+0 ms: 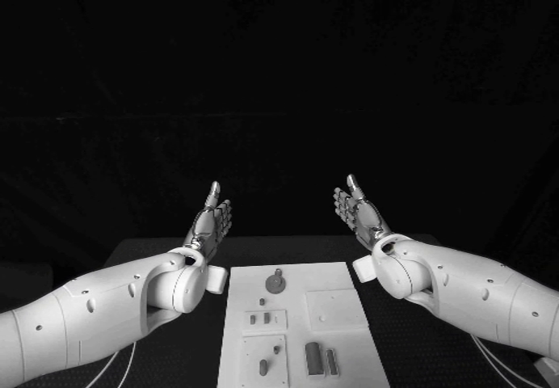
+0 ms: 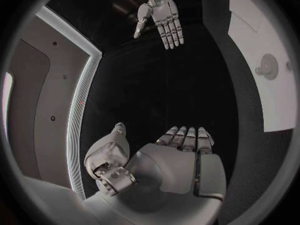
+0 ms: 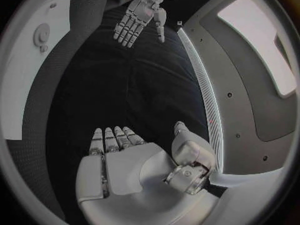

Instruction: Assemble the parts on the task board

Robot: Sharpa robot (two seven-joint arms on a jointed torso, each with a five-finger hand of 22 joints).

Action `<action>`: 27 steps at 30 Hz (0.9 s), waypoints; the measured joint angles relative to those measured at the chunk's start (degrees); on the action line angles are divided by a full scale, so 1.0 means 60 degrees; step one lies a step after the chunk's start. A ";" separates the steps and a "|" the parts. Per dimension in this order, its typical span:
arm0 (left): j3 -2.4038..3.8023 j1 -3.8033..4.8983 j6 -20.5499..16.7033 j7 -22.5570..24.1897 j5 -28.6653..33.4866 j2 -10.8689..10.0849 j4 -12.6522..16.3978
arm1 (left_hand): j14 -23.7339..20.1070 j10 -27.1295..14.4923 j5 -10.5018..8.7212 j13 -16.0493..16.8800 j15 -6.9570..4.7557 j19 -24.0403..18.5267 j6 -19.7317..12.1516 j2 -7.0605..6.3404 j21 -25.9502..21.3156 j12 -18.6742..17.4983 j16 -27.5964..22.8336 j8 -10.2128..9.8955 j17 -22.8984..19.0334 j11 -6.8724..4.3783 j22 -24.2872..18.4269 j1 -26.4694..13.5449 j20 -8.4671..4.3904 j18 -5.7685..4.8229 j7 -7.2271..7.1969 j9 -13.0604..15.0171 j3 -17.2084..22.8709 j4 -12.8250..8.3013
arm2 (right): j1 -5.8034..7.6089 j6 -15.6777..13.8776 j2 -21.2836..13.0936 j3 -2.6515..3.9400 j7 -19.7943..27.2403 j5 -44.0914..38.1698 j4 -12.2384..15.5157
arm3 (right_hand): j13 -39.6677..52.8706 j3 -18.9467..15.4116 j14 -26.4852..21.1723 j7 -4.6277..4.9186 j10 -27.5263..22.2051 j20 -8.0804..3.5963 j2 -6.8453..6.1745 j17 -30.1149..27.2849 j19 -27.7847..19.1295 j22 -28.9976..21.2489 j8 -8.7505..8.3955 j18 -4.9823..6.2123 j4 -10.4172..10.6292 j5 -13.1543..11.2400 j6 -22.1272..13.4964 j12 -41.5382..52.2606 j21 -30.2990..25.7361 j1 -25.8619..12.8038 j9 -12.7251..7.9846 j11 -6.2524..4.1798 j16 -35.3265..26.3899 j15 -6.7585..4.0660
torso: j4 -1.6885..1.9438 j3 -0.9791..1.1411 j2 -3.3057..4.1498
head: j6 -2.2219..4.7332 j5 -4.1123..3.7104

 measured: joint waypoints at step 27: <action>0.0315 -0.0478 -0.2800 0.1252 0.0632 -0.0407 0.1680 | -0.0001 0.0001 0.0000 -0.0007 -0.0001 -0.0003 0.0001 0.0002 -0.0004 0.0000 0.0000 -0.0001 -0.0008 0.0000 -0.0030 0.0003 -0.0004 0.0001 0.0000 -0.0020 0.0000 0.0000 | -0.0333 -0.4054 -0.1165 -0.0071 0.1174 0.2440 0.3393 | -0.0063 -0.0141 -0.0208 -0.0038 -0.0253 -0.0066 0.0013 -0.0088 -0.0133 -0.0392 -0.0054 0.0002 0.0065 -0.0033 -0.0200 -0.0072 -0.0095 -0.0237 -0.0163 -0.0016 -0.0128 -0.0034 | 0.0011 0.0008 -0.0021 | -0.0002 -0.0004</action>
